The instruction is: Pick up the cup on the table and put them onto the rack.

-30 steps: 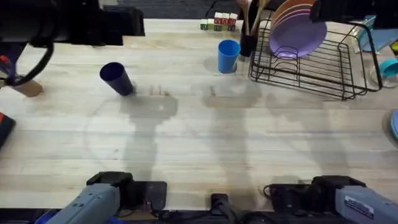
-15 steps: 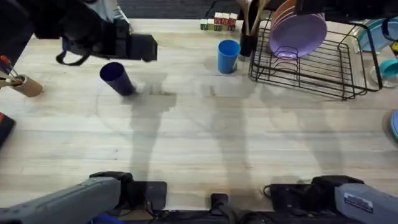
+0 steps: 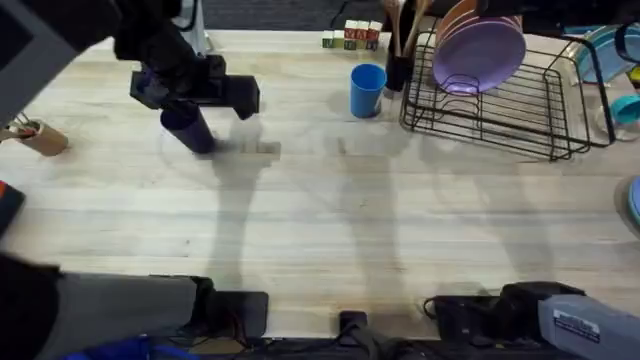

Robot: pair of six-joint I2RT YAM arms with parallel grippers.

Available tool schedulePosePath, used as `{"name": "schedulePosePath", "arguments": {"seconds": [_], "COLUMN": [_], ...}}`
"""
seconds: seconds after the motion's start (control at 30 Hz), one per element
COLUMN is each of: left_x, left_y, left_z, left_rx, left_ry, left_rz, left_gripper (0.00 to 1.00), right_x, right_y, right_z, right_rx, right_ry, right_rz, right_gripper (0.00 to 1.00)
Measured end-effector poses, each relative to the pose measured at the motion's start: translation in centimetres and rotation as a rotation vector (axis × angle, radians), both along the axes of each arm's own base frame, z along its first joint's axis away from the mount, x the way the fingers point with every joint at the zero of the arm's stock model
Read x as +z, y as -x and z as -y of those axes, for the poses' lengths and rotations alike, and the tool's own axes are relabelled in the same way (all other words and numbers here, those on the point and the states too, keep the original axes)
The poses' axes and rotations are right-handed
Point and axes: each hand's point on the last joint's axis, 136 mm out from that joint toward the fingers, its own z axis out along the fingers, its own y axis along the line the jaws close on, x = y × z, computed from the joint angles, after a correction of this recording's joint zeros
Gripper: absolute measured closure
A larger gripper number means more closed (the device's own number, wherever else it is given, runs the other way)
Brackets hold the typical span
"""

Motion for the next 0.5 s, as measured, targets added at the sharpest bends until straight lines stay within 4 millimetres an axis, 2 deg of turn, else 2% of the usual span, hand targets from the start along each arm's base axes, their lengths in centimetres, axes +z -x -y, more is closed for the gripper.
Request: {"name": "schedulePosePath", "arguments": {"seconds": [0.13, 0.27, 0.5], "left_x": [-1.4, -2.0, -2.8], "left_y": [-0.4, -1.3, -1.5], "left_z": [-0.7, -1.2, -1.5], "left_rx": [0.011, 0.019, 0.023], "left_ry": [-0.041, -0.069, -0.086], "left_rz": [-0.038, -0.032, -0.05], "left_gripper": [0.007, 0.008, 0.007], "right_x": [0.0, 0.0, 0.0], "right_y": [0.0, 0.0, 0.0], "right_z": [0.0, 0.0, 0.0], "right_rx": [0.0, 0.0, 0.0], "right_ry": [0.0, 0.0, 0.0], "right_rz": [-0.001, -0.001, -0.001], "right_gripper": [0.009, 0.009, 0.009]}}
